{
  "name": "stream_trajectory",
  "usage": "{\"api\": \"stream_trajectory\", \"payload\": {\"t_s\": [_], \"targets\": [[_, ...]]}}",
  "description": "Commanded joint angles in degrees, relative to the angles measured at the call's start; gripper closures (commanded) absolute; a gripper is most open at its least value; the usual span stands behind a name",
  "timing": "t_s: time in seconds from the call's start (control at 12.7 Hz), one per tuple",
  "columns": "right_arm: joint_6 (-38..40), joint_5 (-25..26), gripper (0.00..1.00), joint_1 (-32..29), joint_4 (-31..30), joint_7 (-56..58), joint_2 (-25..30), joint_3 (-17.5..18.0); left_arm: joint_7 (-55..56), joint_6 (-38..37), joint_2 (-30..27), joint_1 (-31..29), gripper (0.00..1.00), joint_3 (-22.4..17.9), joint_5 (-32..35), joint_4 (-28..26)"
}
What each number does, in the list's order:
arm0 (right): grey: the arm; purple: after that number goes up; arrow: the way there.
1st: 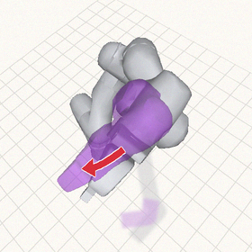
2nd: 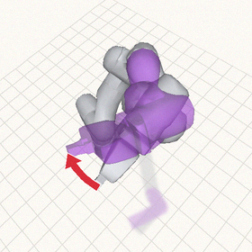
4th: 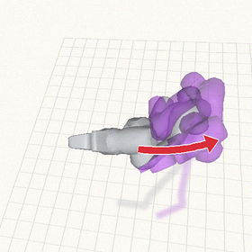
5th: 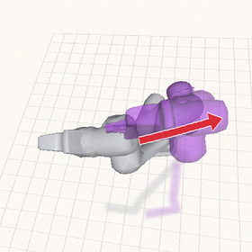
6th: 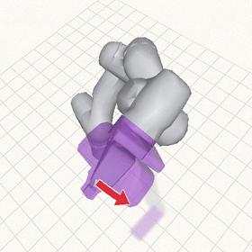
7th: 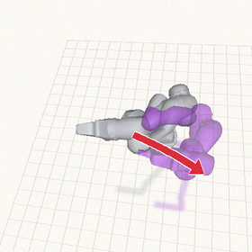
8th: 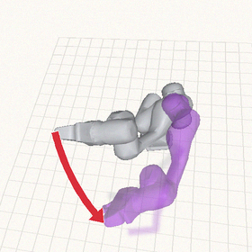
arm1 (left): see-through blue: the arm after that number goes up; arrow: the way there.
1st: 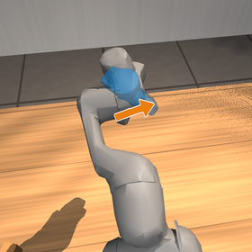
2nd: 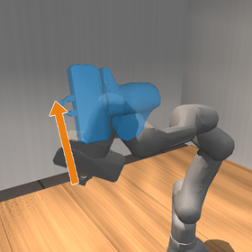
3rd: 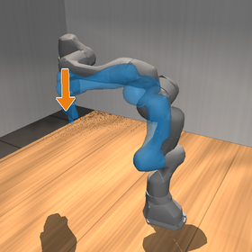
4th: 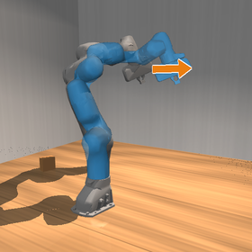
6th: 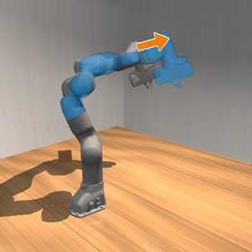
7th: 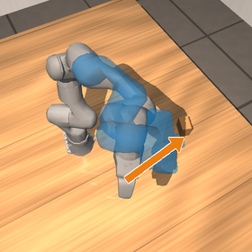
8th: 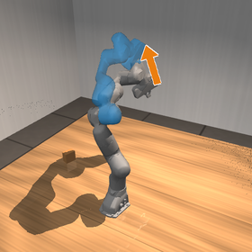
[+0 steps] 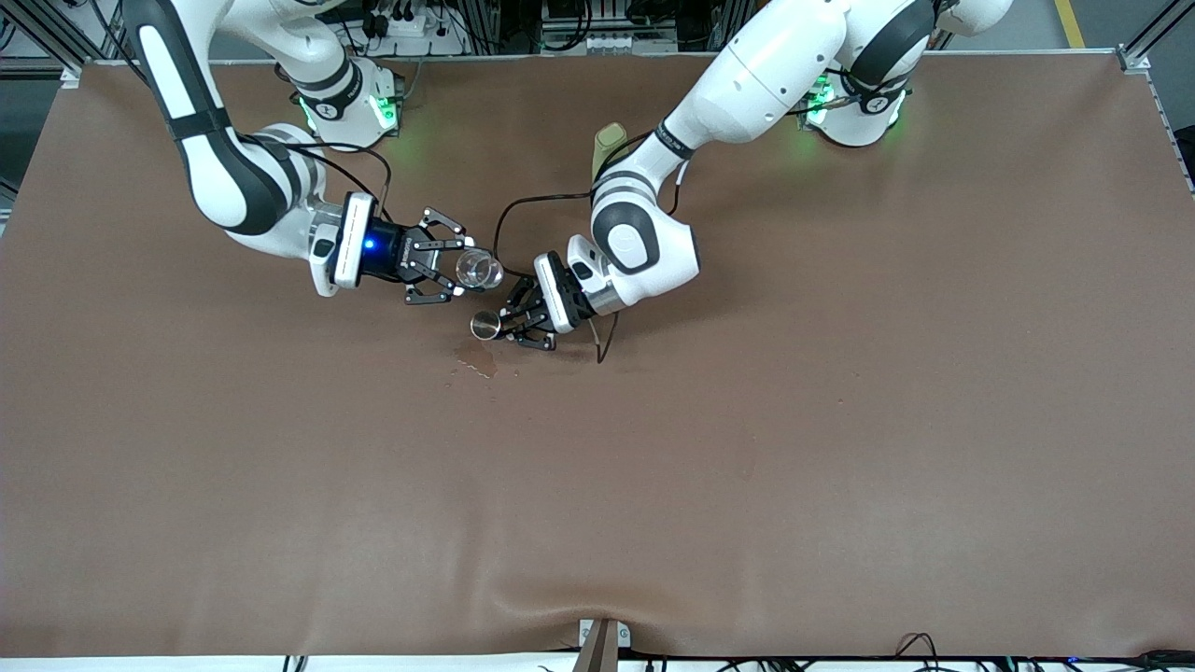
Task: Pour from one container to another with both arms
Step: 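Bring the beaker with the right gripper beside the jigger rim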
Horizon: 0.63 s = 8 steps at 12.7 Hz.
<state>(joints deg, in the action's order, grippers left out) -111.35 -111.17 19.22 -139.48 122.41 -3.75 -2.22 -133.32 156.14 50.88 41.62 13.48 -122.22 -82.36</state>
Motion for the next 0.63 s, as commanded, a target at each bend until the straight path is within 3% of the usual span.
{"api": "stream_trajectory", "payload": {"t_s": [0.0, 0.55], "targets": [[0.1, -2.0, 0.84, 1.3, -0.8, -4.7, 0.5, -0.4, -1.1, 1.2, 0.3, 0.9, 1.0, -0.6, -2.1, 1.4], [-0.4, -2.0, 0.84, 1.9, -0.4, -15.4, 0.6, -0.6, -2.3, 1.1, 0.0, 0.1, 1.0, -0.6, -1.6, 1.1]]}}
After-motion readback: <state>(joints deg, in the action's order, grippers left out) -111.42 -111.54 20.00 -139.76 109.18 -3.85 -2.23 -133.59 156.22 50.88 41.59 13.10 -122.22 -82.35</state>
